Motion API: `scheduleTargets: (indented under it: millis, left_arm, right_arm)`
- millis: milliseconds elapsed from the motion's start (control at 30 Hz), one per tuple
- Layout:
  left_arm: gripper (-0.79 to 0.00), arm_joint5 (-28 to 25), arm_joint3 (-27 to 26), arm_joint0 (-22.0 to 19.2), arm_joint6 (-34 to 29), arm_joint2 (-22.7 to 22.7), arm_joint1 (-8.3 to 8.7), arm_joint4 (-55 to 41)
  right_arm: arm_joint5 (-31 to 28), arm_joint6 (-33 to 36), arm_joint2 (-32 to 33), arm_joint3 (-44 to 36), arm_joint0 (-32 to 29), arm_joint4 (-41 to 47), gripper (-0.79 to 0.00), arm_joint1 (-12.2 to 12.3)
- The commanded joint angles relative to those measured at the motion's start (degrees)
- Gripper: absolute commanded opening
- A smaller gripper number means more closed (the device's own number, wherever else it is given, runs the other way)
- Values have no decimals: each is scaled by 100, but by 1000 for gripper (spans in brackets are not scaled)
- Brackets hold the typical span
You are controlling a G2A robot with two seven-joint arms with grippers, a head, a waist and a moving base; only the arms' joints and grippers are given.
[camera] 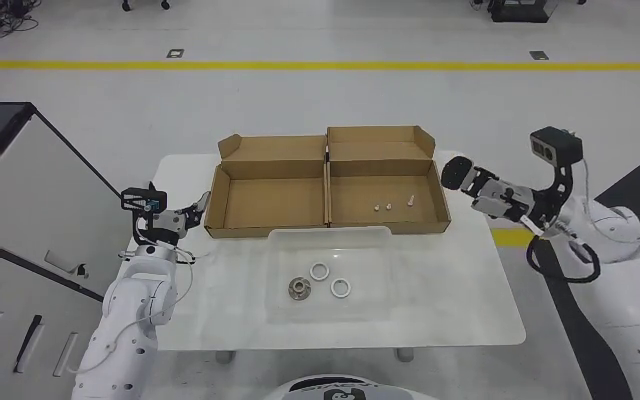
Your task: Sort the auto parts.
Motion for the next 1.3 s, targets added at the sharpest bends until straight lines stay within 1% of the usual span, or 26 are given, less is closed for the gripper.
scheduleTargets:
  millis: [0,67,467,500,567,633,733,767,833,900,933,967,1067,1200,1267]
  left_arm:
    - [0,0,0,0,0,0,0,0]
    - [0,0,0,0,0,0,0,0]
    - [0,0,0,0,0,0,0,0]
    - [0,-29,-24,-9,17,5,0,2]
    - [0,-250,-143,7,67,2,13,113]
    - [0,-552,-439,71,-141,-59,39,248]
    - [0,-1069,-1069,145,-689,-174,77,224]
    - [0,-1269,-1260,172,-965,-185,89,168]
    - [0,-1464,-1618,147,-1749,-191,103,-20]
    - [0,-1849,-1968,33,-2425,-115,124,-222]
    - [0,-2123,-2110,-39,-2874,-37,145,-170]
    - [0,-2292,-2270,-149,-3198,50,156,-200]
    - [0,-2541,-2521,-484,-4150,423,168,-359]
    - [0,-2821,-2633,-1077,-5276,1108,163,-675]
    - [0,-2929,-2626,-1401,-5694,1494,148,-861]
  right_arm:
    - [2,2,86,-38,-142,138,0,71]
    - [9,9,127,-69,-207,215,0,117]
    - [9,9,127,-69,-207,215,0,117]
    - [9,9,127,-69,-207,215,0,117]
    - [9,9,127,-69,-207,215,0,117]
    - [9,9,127,-69,-207,215,0,117]
    - [9,9,127,-69,-207,215,0,117]
    - [9,9,127,-69,-207,215,0,117]
    - [9,9,127,-69,-207,215,0,117]
    - [9,9,127,-69,-207,215,0,117]
    - [9,9,127,-69,-207,215,0,117]
    - [9,9,127,-69,-207,215,0,117]
    - [9,9,127,-69,-207,215,0,117]
    - [9,9,127,-69,-207,215,0,117]
    - [9,9,127,-69,-207,215,0,117]
